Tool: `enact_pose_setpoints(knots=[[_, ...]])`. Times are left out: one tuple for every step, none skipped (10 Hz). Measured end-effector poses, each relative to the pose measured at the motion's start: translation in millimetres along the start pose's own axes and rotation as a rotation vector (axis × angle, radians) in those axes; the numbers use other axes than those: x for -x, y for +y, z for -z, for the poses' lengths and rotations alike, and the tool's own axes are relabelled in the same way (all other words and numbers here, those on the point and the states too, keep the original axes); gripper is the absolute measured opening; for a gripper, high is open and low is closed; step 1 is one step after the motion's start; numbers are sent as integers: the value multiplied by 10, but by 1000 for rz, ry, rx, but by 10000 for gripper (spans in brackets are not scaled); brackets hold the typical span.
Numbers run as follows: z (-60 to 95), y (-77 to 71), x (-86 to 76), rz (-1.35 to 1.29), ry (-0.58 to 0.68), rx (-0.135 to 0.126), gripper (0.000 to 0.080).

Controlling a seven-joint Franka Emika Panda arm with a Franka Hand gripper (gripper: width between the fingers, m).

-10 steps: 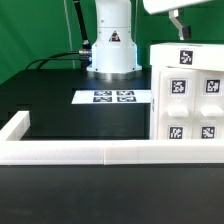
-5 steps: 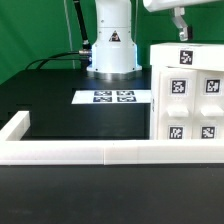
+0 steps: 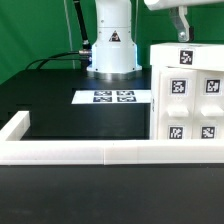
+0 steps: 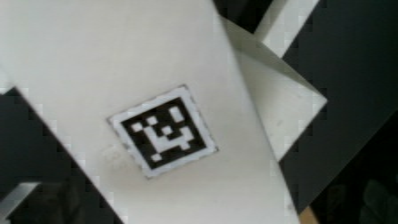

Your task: Assemble cabinet

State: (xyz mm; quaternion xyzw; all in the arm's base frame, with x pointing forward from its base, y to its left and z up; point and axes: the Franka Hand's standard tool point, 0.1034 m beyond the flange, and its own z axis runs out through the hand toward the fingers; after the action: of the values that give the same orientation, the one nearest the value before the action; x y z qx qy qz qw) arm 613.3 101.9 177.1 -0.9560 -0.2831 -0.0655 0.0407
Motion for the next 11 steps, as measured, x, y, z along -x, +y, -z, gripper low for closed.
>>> enact_pose_setpoints(knots=[[-2,15,8,68,-1,0,797],[-26,51,37,185,-10,4,797],[-39,65,47,235,-17,10,797],[-47,75,55,259,-21,12,797],[-63,94,71,330,-27,14,797],[-92,111,92,335,-32,12,797],[-133,135,122,324,-38,9,797],[-176,162,156,318,-45,6,797],[-207,173,177,310,-49,4,797],[-241,171,193,296,-54,1,797],[-277,161,212,268,-60,-1,797]])
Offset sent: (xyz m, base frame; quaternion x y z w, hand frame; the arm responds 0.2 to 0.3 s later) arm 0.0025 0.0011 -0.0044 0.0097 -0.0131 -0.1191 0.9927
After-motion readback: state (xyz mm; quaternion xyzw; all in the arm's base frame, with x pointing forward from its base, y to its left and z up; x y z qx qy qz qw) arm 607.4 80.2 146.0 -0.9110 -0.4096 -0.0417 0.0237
